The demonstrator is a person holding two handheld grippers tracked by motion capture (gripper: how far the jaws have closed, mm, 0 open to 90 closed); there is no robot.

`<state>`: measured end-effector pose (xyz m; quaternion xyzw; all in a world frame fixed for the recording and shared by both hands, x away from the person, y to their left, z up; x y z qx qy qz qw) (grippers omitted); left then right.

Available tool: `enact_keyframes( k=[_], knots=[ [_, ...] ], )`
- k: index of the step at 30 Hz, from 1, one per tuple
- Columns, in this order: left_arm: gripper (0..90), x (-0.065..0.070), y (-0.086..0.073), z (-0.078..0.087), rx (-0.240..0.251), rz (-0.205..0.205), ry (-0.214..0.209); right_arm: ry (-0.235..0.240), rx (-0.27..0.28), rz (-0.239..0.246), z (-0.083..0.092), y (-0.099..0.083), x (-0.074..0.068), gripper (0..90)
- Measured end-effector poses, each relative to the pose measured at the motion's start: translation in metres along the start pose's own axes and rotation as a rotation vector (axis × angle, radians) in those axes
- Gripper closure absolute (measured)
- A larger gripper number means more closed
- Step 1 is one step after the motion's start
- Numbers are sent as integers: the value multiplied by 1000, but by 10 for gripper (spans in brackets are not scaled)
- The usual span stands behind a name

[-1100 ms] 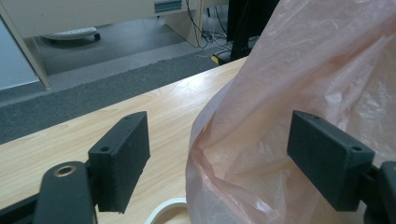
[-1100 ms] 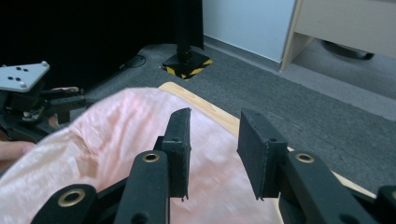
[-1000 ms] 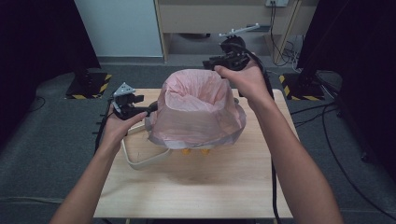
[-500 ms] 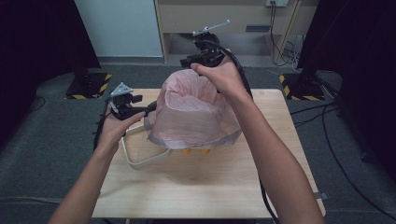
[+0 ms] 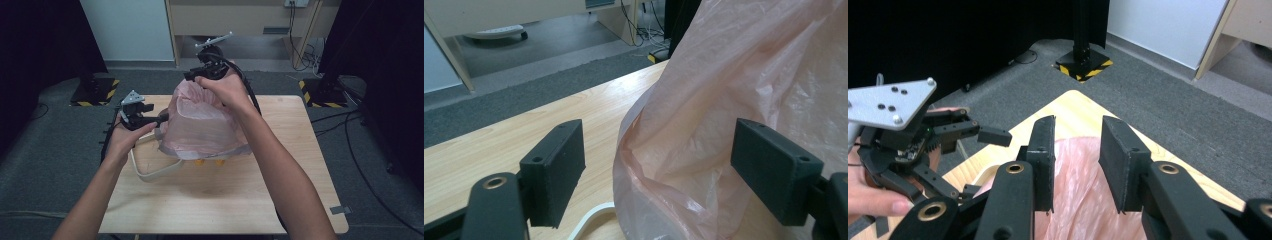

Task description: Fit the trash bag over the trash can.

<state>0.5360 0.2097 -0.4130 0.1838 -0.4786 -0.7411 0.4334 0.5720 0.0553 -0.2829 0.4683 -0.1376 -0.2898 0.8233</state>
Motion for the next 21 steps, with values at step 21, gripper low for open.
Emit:
enact_keyframes(
  k=[21],
  knots=[
    [211,-1,0,-2,-3,9,13,27,-45,30,1,-18,-11,697]
  ],
)
Point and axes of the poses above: each handheld gripper's, and its own axes: z roughly backward along the jaws, y roughly out of its top, x roughly to its right, the point moved 9 cm from there along -z, roughly forward along the jaws, and after that the axes turned 5 degrees about z, right-handed, at the moved point
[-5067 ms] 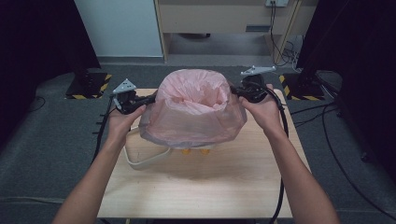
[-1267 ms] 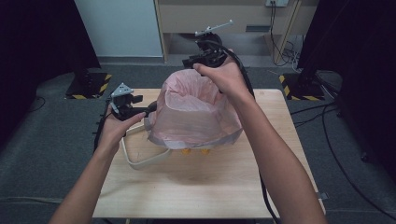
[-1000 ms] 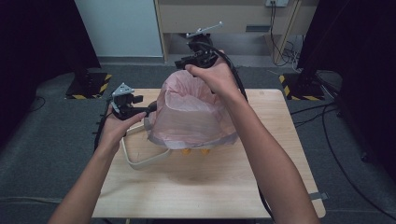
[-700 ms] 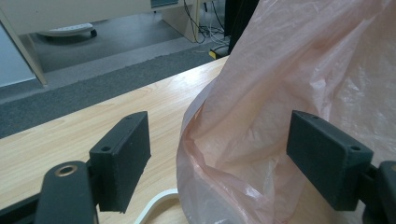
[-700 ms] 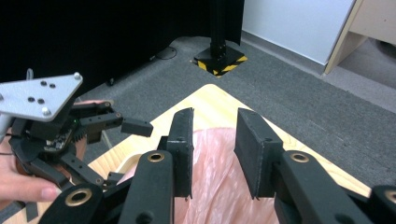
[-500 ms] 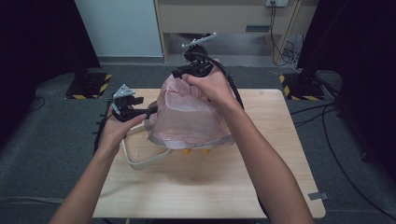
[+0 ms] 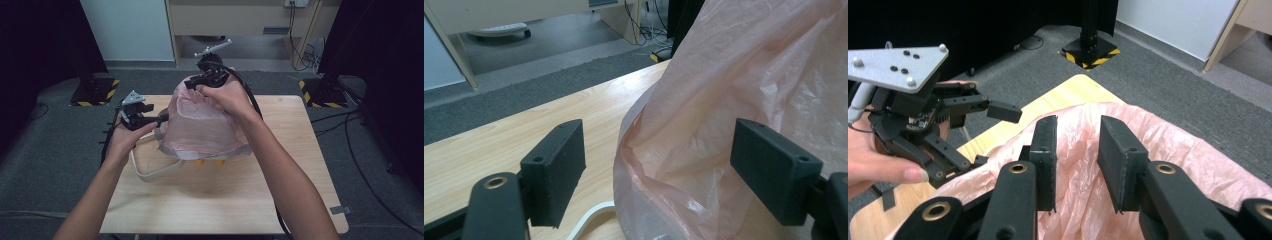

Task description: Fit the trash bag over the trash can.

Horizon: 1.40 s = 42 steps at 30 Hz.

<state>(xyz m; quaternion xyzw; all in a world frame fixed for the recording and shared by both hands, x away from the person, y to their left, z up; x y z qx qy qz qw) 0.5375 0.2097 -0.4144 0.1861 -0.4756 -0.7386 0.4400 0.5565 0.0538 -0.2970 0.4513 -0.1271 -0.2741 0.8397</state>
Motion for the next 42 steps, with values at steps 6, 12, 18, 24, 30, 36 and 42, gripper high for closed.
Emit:
enact_keyframes(
  k=[6,12,18,24,30,36,42],
  knots=[
    [212,-1,1,-1,-1,0,1,14,-11,17,2,-3,-5,728],
    [211,-2,2,-2,1,8,-5,23,-28,42,5,-6,-11,752],
    [215,-6,4,1,14,15,12,37,-83,68,2,-14,-16,749],
    [215,-8,3,2,15,17,13,37,-142,83,-12,-22,-18,750],
    [215,-12,0,3,13,27,16,32,-188,79,-20,-28,-17,746],
    [215,-12,1,4,19,32,16,25,-214,78,-25,-32,-13,725],
    [215,-12,1,4,20,33,16,6,-236,75,-29,-36,-9,669]
  ],
)
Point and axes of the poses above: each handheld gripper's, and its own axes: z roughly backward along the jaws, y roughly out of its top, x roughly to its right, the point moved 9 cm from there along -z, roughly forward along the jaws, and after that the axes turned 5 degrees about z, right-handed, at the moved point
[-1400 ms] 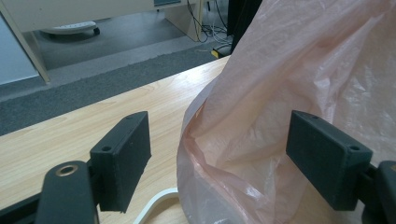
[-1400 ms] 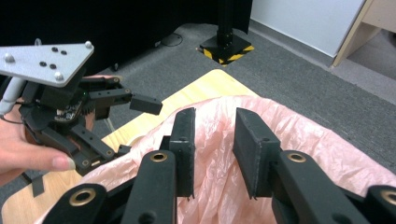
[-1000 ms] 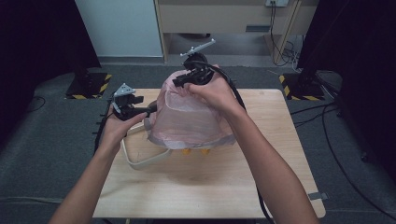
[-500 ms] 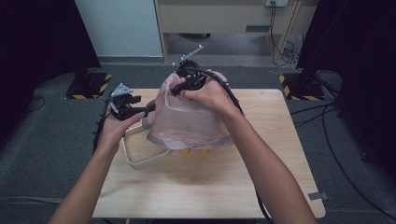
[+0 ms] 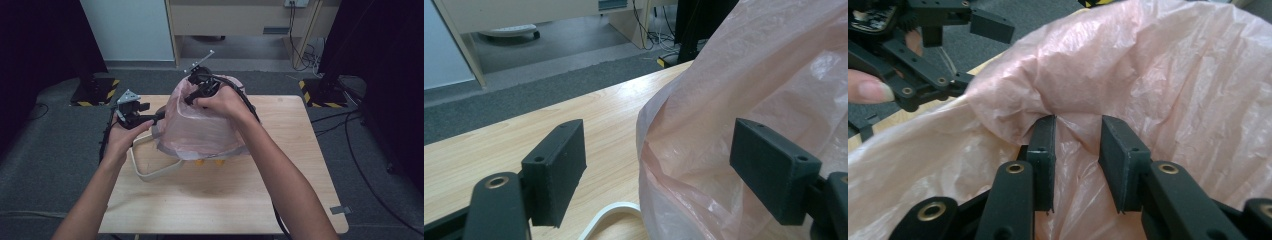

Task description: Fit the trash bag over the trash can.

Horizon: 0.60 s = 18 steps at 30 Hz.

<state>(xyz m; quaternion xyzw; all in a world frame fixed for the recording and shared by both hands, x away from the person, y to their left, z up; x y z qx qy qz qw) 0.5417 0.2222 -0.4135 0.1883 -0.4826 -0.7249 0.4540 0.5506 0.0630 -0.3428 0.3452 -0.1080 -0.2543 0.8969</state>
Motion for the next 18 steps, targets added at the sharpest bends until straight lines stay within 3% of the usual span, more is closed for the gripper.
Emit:
enact_keyframes(
  k=[8,10,18],
  knots=[
    [214,-2,1,1,2,3,3,-25,-24,-1,-4,-3,4,586],
    [214,-1,0,1,-1,1,1,-36,-29,-13,-5,-4,7,524],
    [213,-1,0,1,0,2,0,-72,-31,-7,-6,-4,11,417]
  ],
)
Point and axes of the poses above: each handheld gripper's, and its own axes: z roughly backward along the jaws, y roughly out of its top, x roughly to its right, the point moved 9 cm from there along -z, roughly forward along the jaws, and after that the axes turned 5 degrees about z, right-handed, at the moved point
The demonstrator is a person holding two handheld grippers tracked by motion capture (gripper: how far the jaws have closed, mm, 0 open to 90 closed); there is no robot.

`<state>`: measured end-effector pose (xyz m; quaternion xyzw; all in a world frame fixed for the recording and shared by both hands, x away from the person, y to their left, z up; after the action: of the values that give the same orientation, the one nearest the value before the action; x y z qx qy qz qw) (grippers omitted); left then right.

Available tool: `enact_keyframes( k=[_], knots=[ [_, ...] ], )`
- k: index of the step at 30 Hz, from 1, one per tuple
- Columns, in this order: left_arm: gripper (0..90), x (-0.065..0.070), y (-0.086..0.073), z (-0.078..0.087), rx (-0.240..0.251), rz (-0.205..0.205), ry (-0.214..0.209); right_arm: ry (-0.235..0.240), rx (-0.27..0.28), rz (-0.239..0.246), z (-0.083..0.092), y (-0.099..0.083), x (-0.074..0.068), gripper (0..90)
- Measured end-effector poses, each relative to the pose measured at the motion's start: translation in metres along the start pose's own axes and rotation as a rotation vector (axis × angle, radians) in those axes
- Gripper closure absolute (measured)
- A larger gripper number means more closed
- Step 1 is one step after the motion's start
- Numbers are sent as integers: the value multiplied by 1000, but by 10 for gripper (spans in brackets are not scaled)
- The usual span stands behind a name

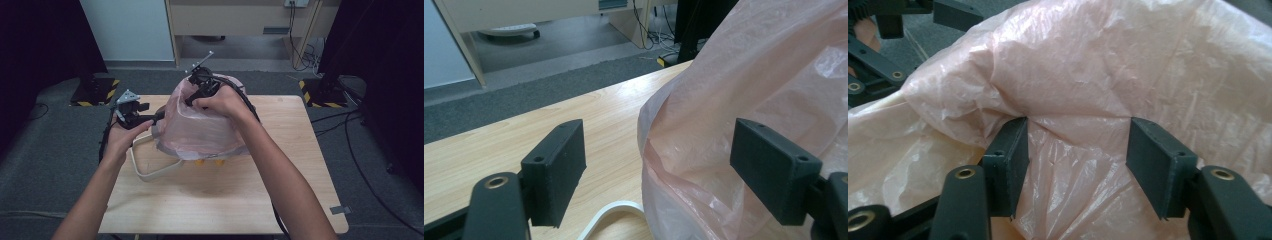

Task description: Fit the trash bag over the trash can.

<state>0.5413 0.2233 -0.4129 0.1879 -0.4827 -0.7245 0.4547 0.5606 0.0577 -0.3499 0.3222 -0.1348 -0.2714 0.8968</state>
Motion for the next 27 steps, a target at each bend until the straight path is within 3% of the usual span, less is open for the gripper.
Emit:
enact_keyframes(
  k=[5,12,16,27],
  knots=[
    [213,-1,0,1,1,1,2,-1,-1,6,2,0,-1,438],
    [213,0,0,0,-3,0,3,-5,6,-3,13,1,-1,565],
    [213,1,-1,-1,-3,-1,1,-27,-36,-7,7,-5,3,545],
    [212,0,-1,1,0,2,3,-75,-51,-23,-1,-6,12,422]
  ],
)
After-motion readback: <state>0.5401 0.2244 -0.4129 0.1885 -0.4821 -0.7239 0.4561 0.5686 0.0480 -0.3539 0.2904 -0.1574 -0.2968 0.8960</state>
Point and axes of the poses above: each handheld gripper's, and its own axes: z roughly backward along the jaws, y roughly out of its top, x roughly to its right, the point moved 9 cm from there along -z, roughly forward along the jaws, and after that the axes turned 5 degrees about z, right-handed, at the moved point
